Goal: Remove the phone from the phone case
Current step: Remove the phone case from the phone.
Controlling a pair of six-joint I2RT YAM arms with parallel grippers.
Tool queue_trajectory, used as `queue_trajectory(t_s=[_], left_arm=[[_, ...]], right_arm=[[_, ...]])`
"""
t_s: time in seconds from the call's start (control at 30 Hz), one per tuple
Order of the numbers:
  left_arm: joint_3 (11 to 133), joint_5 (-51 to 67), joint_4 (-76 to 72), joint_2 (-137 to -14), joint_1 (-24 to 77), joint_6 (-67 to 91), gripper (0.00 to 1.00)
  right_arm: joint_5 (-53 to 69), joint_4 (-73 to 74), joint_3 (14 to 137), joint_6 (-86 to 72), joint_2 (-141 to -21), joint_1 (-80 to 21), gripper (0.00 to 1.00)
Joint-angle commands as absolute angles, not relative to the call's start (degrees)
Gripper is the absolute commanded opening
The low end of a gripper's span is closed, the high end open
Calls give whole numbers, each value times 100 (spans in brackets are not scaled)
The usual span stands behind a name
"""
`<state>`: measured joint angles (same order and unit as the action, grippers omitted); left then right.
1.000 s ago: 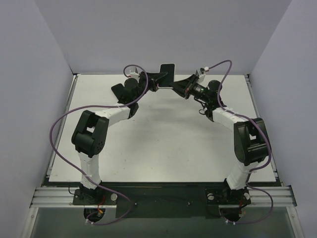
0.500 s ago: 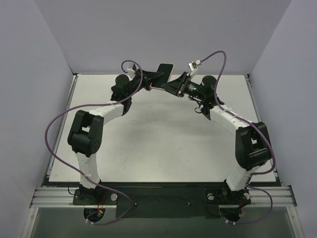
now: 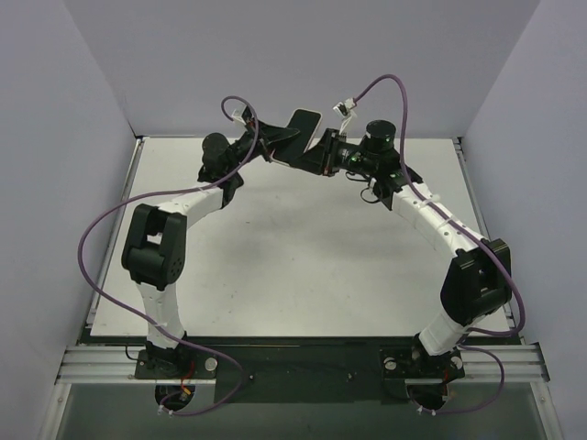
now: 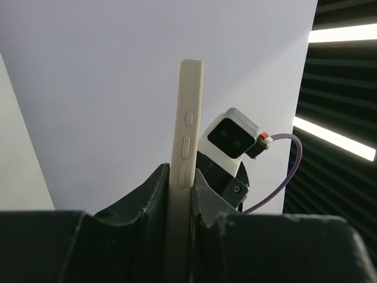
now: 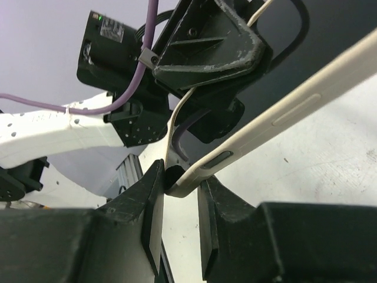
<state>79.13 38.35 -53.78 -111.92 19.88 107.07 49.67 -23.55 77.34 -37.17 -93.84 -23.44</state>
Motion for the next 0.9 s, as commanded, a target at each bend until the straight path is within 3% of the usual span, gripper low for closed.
queue_trajectory(t_s=[0.0, 0.13, 0.23, 0.53, 0.73, 0.8, 0.83, 0.87], left_arm=[[8586, 4200, -5361, -11126, 2013, 12646, 0], [8649, 4298, -5212, -11154, 1986, 12639, 0], [8561, 4341, -5256, -11136, 1978, 12788, 0], [8358, 4298, -5177, -10864, 2127, 13008, 0], [8262, 3824, -5756, -10890, 2189, 13061, 0], [8192, 3455, -5993, -10872, 2162, 12833, 0], [8131, 3289, -6116, -10872, 2145, 12728, 0], [8078, 3139, -6309, -10898, 2145, 12727, 0]], right_arm=[[6223, -962, 8084, -1891, -9360, -2909, 0], [5758, 647, 8594, -617, -9378, -3050, 0], [5293, 931, 8657, -238, -9299, -3172, 0], [2814, 160, 8191, -70, -8895, -3463, 0], [3128, -746, 7876, -1358, -8816, -3113, 0], [3444, -1185, 7289, -2165, -8535, -2893, 10], [3689, -1743, 6825, -2449, -8317, -2831, 28], [3778, -2123, 6525, -3105, -8227, -2691, 35]])
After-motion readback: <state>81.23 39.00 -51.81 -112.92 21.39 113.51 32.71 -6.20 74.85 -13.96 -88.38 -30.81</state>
